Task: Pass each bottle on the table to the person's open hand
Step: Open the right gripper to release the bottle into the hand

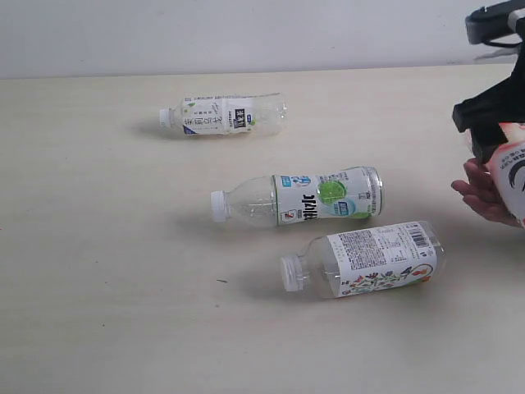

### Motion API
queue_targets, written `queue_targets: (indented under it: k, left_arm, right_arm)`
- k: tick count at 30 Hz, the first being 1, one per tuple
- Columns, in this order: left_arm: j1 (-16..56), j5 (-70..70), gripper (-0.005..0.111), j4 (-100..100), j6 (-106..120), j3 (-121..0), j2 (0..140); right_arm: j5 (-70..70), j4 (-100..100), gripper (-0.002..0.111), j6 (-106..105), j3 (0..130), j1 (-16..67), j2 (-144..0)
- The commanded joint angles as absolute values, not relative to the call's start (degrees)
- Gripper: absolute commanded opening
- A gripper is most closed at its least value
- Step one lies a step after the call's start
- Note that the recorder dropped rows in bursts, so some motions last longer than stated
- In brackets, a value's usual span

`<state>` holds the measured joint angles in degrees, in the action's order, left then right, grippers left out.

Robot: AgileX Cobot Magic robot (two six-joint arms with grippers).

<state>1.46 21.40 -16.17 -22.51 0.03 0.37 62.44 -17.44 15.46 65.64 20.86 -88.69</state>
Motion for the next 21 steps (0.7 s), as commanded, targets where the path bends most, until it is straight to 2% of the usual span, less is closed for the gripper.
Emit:
queue_targets:
  k: [1, 13, 21]
  left_arm:
    - [1.8, 21.31, 0.0, -16.19, -22.74, 0.0, 0.0]
    - [1.8, 21.31, 0.0, -16.19, -22.74, 0.0, 0.0]
    - [1.8, 21.31, 0.0, -16.19, -22.74, 0.0, 0.0]
  right_arm:
    - [60.47, -12.63, 0.089, 11.74, 65.69, 20.98, -83.09]
    - [57.26, 20.29, 0.089, -17.58, 65.44, 20.98, -75.31]
    - [57.37, 24.11, 0.089, -27.08, 65.44, 21.22, -75.78]
